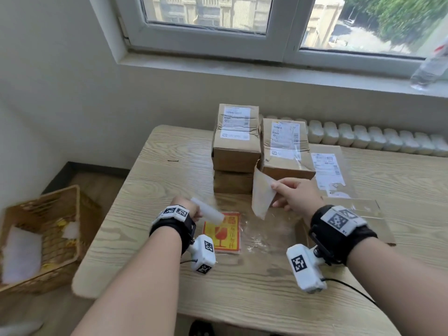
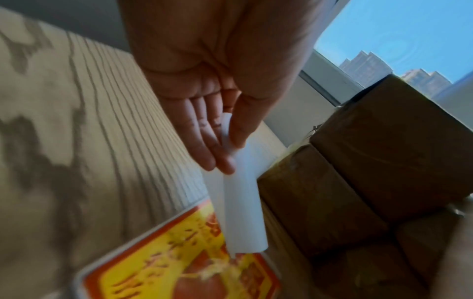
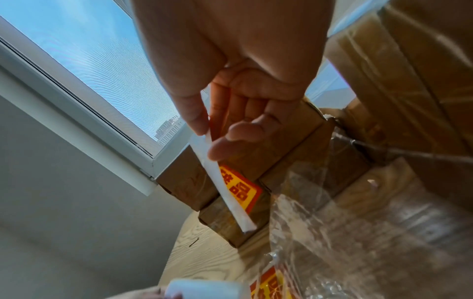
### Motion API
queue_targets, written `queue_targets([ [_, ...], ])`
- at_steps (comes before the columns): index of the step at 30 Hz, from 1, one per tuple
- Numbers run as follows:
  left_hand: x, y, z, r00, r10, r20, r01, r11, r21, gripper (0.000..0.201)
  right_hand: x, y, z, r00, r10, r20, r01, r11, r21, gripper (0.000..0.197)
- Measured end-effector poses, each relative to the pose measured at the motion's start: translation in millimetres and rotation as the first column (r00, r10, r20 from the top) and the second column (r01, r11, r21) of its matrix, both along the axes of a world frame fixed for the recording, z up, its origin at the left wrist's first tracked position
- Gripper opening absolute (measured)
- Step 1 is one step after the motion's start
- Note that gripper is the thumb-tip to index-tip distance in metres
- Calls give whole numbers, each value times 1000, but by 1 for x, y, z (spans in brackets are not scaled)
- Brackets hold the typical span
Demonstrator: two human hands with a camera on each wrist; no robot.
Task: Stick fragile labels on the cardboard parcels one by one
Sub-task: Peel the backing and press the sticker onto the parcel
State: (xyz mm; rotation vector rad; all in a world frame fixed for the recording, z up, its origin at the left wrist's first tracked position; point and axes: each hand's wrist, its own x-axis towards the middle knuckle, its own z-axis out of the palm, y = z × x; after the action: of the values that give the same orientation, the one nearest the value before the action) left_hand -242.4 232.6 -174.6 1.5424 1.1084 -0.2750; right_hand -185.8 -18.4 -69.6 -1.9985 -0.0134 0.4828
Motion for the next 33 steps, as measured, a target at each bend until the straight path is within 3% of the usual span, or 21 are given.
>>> queue_targets([
  [3,18,-1,6,996,38,85,-34,998,-51,36,2,9,-8,1000,20,-10,-20,999,-39,12],
  [6,23,7,0,990,135,51,-130,988,-78,41,5,15,-13,999,35,-10,-35,998,-44,13],
  [9,26,15,-20,997,77,2,-77,997,-17,33,8,19,-15,999,35,-4,-36,998,-53,13],
  [14,29,33,-38,997,-59,-38,63,992,108,45,10,21,-16,999,50,8,-49,998,-42,13],
  [16,22,24,-6,996,-46,-71,60,976,208,47,10,20,-14,999,53,13,-53,998,-36,12],
  [19,15,15,35,990,-103,-98,130,933,337,27,9,17,-4,998,53,24,-53,999,-12,13],
  [24,14,-11,85,901,-426,-85,435,886,162,17,7,2,19,997,75,33,-75,997,12,10],
  [29,19,-52,145,856,-514,49,504,852,138,21,4,-22,50,992,72,99,-78,995,58,14],
  [33,27,-90,185,836,-522,167,509,853,118,47,-1,-40,71,980,103,169,-117,990,76,10],
])
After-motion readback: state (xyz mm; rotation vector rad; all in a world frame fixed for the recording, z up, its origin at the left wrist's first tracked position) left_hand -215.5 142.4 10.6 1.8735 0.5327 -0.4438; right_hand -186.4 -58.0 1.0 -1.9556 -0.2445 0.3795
